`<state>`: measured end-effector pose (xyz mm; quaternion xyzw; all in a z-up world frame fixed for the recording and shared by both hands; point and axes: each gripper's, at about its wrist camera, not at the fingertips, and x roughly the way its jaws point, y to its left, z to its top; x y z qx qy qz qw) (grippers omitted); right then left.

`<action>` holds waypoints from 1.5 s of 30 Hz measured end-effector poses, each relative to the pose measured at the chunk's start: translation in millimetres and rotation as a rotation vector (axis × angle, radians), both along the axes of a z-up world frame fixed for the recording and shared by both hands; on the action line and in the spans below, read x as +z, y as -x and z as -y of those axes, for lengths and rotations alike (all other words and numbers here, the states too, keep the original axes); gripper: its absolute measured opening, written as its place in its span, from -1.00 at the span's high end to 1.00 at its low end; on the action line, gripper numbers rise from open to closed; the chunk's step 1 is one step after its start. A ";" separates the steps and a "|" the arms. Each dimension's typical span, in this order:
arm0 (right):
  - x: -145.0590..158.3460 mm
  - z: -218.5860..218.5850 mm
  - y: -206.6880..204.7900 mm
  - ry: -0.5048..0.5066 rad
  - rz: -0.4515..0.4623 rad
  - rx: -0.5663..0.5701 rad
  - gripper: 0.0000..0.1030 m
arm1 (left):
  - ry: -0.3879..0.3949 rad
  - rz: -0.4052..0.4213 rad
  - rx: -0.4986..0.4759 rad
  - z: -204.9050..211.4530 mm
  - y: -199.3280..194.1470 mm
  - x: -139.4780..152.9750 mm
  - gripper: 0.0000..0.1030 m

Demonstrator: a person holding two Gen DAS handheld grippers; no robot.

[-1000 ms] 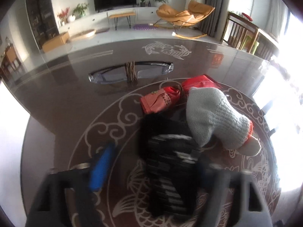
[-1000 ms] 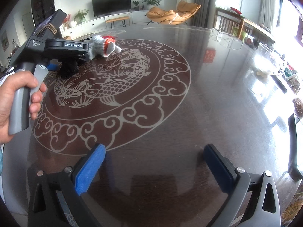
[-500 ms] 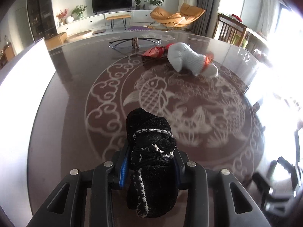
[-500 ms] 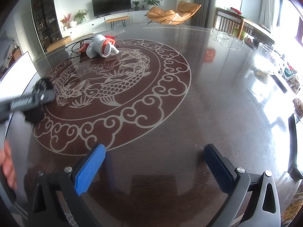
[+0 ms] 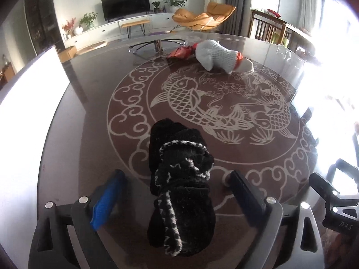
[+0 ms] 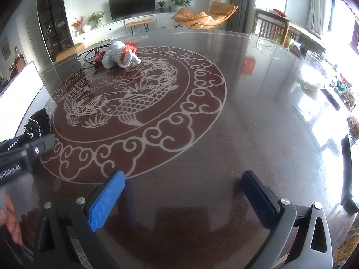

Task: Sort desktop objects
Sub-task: 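Hold the black knit glove in the left gripper above the table, then grasp the white knit glove with red cuff with the right gripper while the left holds its glove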

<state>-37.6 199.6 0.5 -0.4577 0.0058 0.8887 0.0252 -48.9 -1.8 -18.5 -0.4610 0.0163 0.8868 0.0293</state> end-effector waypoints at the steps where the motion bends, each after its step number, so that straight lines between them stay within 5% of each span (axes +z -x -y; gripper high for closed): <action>1: -0.1 0.0 0.0 0.000 0.000 0.000 -1.00 | 0.001 0.004 -0.004 -1.3 1.3 -0.3 -0.86; 6: -0.1 0.0 0.0 0.000 0.000 0.000 -1.00 | -0.001 0.016 0.000 -0.8 4.9 -1.2 -1.00; 21: 1.6 0.1 5.8 0.011 0.022 0.041 -1.00 | 0.000 0.016 0.008 2.9 6.4 0.0 -1.00; 28: 56.0 17.7 111.1 0.065 -0.084 0.321 -1.00 | 0.001 0.016 0.008 0.5 5.2 -0.7 -1.00; 36: 28.0 98.7 214.1 -0.103 0.033 0.563 -0.98 | 0.001 0.015 0.009 0.6 5.4 -1.0 -1.00; 37: 23.4 103.7 222.2 -0.102 0.037 0.554 -0.95 | 0.002 0.015 0.009 0.6 5.3 -1.2 -1.00; 41: 18.3 96.8 232.0 0.043 0.037 0.528 -0.04 | 0.002 0.015 0.010 2.6 4.4 -0.4 -1.00; 45: 16.8 77.0 199.3 0.083 0.023 0.501 0.01 | 0.001 0.015 0.010 4.2 4.6 -0.1 -1.00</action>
